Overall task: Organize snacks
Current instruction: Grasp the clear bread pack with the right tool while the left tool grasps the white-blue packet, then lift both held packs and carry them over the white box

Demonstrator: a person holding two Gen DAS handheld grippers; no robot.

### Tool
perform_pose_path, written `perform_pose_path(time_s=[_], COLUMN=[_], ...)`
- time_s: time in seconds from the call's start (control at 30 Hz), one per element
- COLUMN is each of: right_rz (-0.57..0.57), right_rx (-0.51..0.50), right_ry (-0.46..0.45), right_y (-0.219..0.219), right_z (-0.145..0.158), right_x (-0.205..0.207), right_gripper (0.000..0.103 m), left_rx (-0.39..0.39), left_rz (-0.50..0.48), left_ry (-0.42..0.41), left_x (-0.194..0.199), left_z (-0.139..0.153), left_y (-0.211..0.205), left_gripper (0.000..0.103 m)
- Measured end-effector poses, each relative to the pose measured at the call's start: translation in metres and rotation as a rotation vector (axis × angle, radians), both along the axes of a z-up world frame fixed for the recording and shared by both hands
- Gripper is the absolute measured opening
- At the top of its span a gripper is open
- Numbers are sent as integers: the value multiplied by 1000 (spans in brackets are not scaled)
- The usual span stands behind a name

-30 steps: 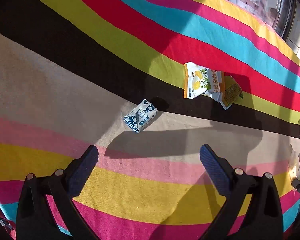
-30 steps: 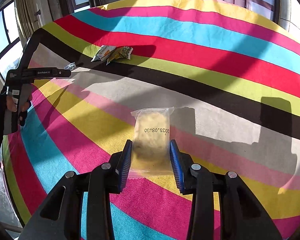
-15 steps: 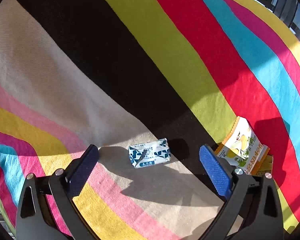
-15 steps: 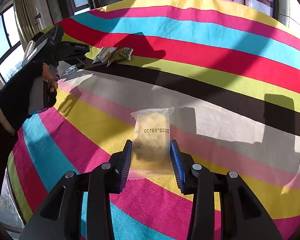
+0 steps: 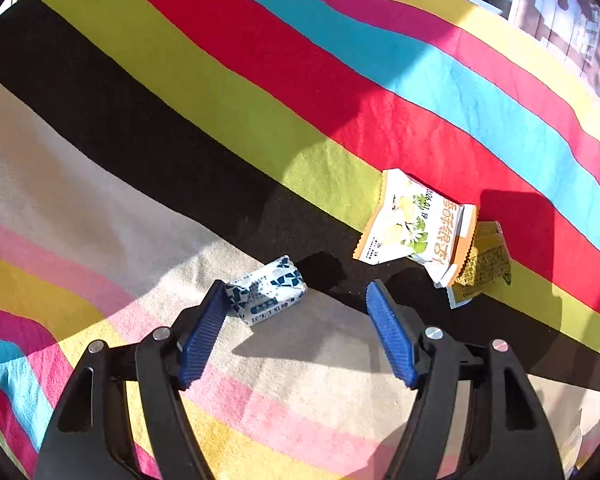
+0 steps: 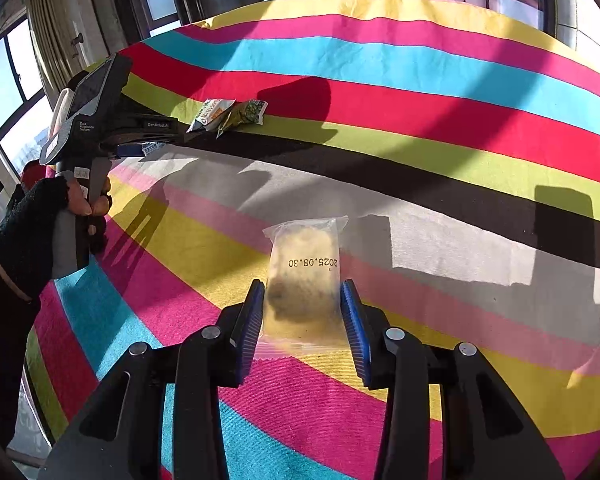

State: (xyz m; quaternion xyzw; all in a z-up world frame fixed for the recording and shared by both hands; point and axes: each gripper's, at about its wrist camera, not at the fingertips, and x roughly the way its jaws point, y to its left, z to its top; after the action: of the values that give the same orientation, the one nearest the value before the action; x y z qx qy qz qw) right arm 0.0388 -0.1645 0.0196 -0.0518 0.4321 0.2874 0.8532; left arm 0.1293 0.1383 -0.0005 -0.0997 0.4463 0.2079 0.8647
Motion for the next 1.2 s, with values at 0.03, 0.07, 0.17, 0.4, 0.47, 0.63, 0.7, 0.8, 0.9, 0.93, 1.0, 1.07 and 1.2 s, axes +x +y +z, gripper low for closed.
perform_pose_path(time_s=[0.03, 0.07, 0.17, 0.4, 0.47, 0.63, 0.7, 0.8, 0.9, 0.93, 1.0, 1.07, 1.2], right_rz=[1, 1, 3, 1, 1, 3, 3, 1, -3, -3, -17, -28, -35], right_rx=[-2, -5, -8, -8, -5, 4, 4, 3, -1, -4, -12, -19, -46], right_ry=[2, 4, 12, 13, 13, 17, 17, 17, 13, 12, 0, -18, -35], right_y=[0, 0, 1, 1, 1, 0, 0, 0, 0, 0, 0, 0, 2], right_z=[0, -1, -2, -3, -3, -3, -3, -3, -3, -3, -3, -1, -1], right_x=[0, 0, 2, 3, 2, 3, 3, 4, 4, 4, 4, 2, -1], right_gripper=[41, 41, 42, 44, 44, 44, 44, 44, 44, 44, 40, 37, 36], left_rx=[24, 16, -2, 21, 8, -32, -34, 8, 86, 110, 131, 118, 54], left_rz=[-53, -94, -103, -45, -36, -159, -255, -367, -436, -437, -422, -397, -343], left_ry=[14, 16, 23, -4, -25, -107, -107, -92, -73, -73, -67, -56, -67], left_x=[-1, -3, -6, 1, -3, -41, -65, -85, -100, -103, -102, -92, -97], left_z=[0, 0, 0, 0, 2, 8, 10, 8, 7, 8, 14, 6, 8], left_y=[-3, -2, 11, 18, 14, -20, -45, -74, -94, -96, -100, -95, -78], left_gripper=[71, 71, 73, 50, 36, 36, 36, 36, 36, 36, 36, 36, 37])
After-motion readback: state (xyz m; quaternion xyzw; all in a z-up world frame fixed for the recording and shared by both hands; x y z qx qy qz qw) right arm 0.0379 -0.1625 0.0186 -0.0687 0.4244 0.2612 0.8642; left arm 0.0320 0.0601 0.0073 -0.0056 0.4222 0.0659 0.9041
